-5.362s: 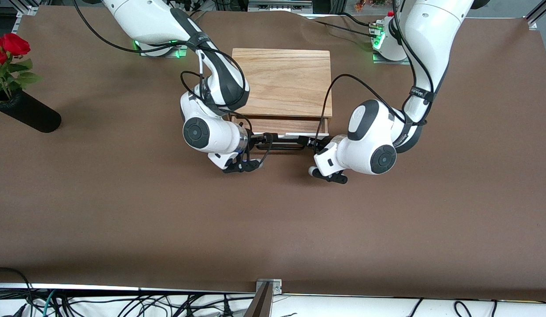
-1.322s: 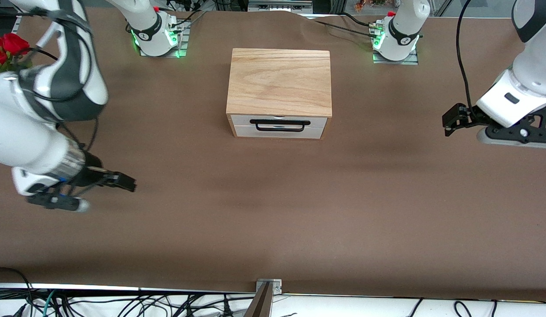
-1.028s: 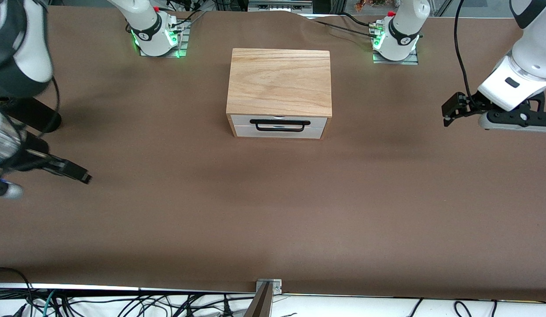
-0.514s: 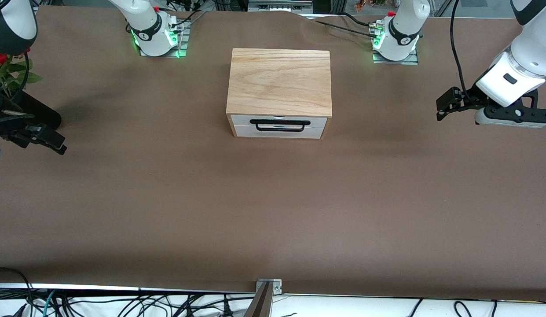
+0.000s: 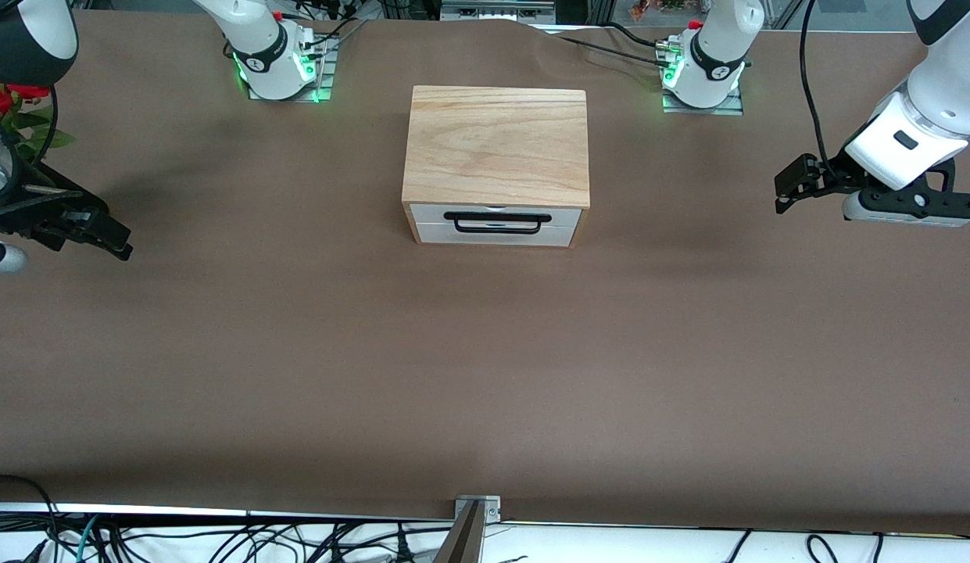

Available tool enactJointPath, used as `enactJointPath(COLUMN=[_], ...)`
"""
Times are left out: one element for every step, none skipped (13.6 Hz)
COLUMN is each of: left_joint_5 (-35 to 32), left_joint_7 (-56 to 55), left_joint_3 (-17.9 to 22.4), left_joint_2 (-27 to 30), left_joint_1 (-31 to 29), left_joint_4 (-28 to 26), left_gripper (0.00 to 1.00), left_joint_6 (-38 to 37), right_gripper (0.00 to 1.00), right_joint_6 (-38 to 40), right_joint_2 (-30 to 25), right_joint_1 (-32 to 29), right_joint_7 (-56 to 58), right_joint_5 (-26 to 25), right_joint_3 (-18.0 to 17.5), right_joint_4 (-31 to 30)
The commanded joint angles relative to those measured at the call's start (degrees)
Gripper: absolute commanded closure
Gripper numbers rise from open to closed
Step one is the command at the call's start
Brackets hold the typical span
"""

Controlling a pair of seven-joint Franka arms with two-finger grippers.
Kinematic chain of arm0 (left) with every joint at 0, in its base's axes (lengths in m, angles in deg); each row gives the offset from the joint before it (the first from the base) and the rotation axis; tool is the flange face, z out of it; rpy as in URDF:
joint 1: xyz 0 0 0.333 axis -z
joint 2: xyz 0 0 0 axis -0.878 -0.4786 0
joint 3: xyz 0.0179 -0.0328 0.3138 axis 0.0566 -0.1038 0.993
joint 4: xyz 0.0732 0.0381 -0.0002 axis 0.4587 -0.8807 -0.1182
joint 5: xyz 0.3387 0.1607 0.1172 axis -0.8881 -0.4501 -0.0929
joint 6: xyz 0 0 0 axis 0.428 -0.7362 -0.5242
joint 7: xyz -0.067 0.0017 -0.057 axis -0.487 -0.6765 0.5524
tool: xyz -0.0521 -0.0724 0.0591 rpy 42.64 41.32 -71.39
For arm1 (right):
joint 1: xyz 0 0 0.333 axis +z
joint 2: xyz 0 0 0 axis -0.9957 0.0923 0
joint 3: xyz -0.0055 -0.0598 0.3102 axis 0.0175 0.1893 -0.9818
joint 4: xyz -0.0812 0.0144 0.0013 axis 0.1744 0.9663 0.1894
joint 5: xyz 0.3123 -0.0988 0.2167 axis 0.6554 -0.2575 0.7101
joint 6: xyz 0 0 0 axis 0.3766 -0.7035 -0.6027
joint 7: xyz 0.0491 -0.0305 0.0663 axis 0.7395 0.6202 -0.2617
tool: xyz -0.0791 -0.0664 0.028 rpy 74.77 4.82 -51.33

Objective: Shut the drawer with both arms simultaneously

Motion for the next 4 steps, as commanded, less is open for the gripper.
enactJointPath(left_joint_5=[1.18,1.18,1.18,1.18], left_joint_7=[0.85,0.76,0.76,0.76], left_joint_3=[0.26,0.26,0.26,0.26], left_joint_2=[0.43,0.43,0.43,0.52], left_joint_1=[0.21,0.21,0.21,0.13], left_joint_4=[0.21,0.21,0.21,0.21], left_gripper=[0.00,0.00,0.00,0.00], left_joint_6=[-0.84,-0.84,-0.84,-1.10], right_gripper=[0.00,0.00,0.00,0.00], right_joint_6=[1.76,1.75,1.75,1.84], right_joint_2=[1.47,1.56,1.56,1.56], right_joint_1=[-0.01,0.25,0.43,0.43], right_joint_7=[1.12,1.12,1.12,1.12], right_joint_5=[-0.27,-0.45,-0.45,-0.36], right_joint_3=[-0.89,-0.89,-0.89,-0.89], right_joint_4=[2.67,2.67,2.67,2.67])
